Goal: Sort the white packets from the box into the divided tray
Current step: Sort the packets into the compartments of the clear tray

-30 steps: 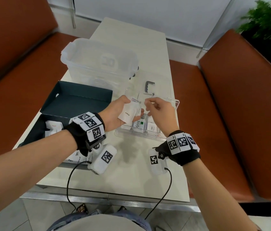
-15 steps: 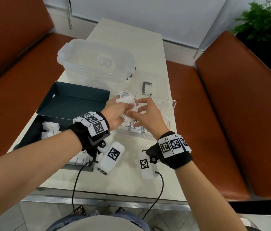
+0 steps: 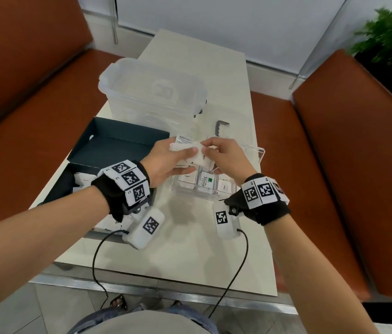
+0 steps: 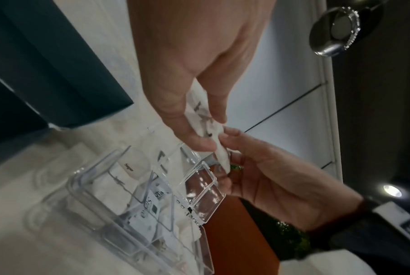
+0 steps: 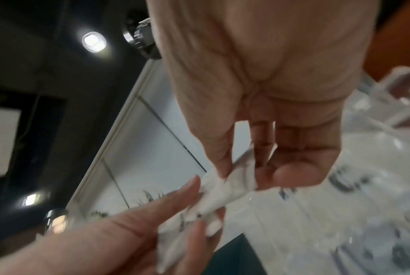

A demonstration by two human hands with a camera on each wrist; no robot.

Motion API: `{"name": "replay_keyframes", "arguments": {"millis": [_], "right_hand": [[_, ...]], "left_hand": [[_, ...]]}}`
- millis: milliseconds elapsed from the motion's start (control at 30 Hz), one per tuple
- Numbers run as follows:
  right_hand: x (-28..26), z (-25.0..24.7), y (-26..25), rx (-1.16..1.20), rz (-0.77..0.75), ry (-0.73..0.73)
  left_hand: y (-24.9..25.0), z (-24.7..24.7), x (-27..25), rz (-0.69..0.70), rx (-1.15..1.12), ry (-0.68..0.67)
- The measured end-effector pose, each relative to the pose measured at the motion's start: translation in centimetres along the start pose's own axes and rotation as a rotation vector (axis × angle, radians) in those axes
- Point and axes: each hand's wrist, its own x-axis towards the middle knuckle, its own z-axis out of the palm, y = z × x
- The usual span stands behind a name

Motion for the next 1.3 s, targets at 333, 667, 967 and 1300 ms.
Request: {"name": "replay_keyframes", "arguments": {"millis": [333, 667, 967, 1300], "right_hand": [[0.8, 1.3, 0.0, 0.434, 0.083, 0.073], [4.3, 4.7, 2.5, -0.563, -0.002, -0.072], [4.6, 6.5, 3.1, -0.777, 0.088, -0.107], [3.6, 6.8, 3.0, -0.919, -0.045, -0.101]], "left_hand": [[0.1, -1.9, -0.3, 0.042, -0.118, 0.154], [0.4, -3.4, -1.2, 0.069, -0.133, 0.173], [0.6, -3.7, -1.6, 0.067, -0.139, 0.179], [0.5, -3.3, -1.0, 0.036, -0.144, 0.192]]}}
